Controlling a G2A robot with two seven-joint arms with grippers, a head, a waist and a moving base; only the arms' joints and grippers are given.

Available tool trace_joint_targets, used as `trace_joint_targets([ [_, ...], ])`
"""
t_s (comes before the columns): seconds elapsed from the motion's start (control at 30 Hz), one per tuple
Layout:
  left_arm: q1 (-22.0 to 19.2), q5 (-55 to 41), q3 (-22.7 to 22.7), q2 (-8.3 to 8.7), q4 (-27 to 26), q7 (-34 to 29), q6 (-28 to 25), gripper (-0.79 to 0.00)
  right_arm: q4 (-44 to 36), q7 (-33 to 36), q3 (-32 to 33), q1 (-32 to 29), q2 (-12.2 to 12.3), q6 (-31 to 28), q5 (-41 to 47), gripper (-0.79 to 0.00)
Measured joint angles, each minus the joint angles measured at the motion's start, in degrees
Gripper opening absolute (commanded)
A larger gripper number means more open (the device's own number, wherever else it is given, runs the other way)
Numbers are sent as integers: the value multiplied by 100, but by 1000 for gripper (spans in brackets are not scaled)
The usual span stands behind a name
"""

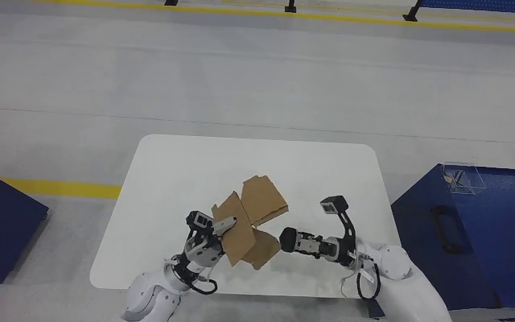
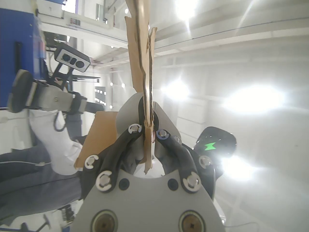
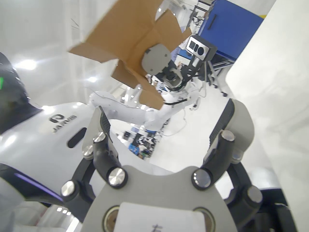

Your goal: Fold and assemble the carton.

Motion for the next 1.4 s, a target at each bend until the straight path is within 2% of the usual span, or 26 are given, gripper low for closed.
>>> trace_joint_targets([
  [0.07,-93,-193,242,-59,125,88,106,-785,-142,-194,-58,-83,-17,-305,-246,0],
  [0.17,-242,-472,469,-120,314,216,354,-785,-256,-265,-122,-170,-30,-535,-69,0],
  [0.33,-416,-515,568,-170,547,431,547,-785,-312,-170,-149,-197,-16,-570,66,0],
  [0.37,-427,-506,577,-177,574,429,544,-785,-302,-167,-140,-194,-10,-551,26,-71],
  [0.4,-430,-501,586,-183,587,422,542,-785,-292,-167,-147,-193,-8,-517,-3,-354],
  [0.47,-430,-481,601,-194,598,397,533,-785,-260,-143,-210,-173,-10,-379,29,-779],
  [0.77,-412,-463,565,-225,678,387,522,-785,-32,-518,-462,-13,-66,-23,-146,-785],
  [0.8,-413,-449,561,-227,694,384,525,-643,-23,-524,-476,0,-68,-1,-160,-785],
  [0.83,-413,-437,557,-229,707,384,526,-28,-17,-524,-488,10,-70,33,-169,-785],
  [0.87,-412,-430,548,-232,719,389,526,0,-16,-520,-494,24,-69,74,-178,-785],
  [1.13,-425,-284,256,-219,896,424,294,0,-47,-609,-240,-36,-12,325,-331,-785],
  [1.4,-643,-262,78,-241,1638,461,239,0,-11,-431,100,-236,71,624,-54,-785],
])
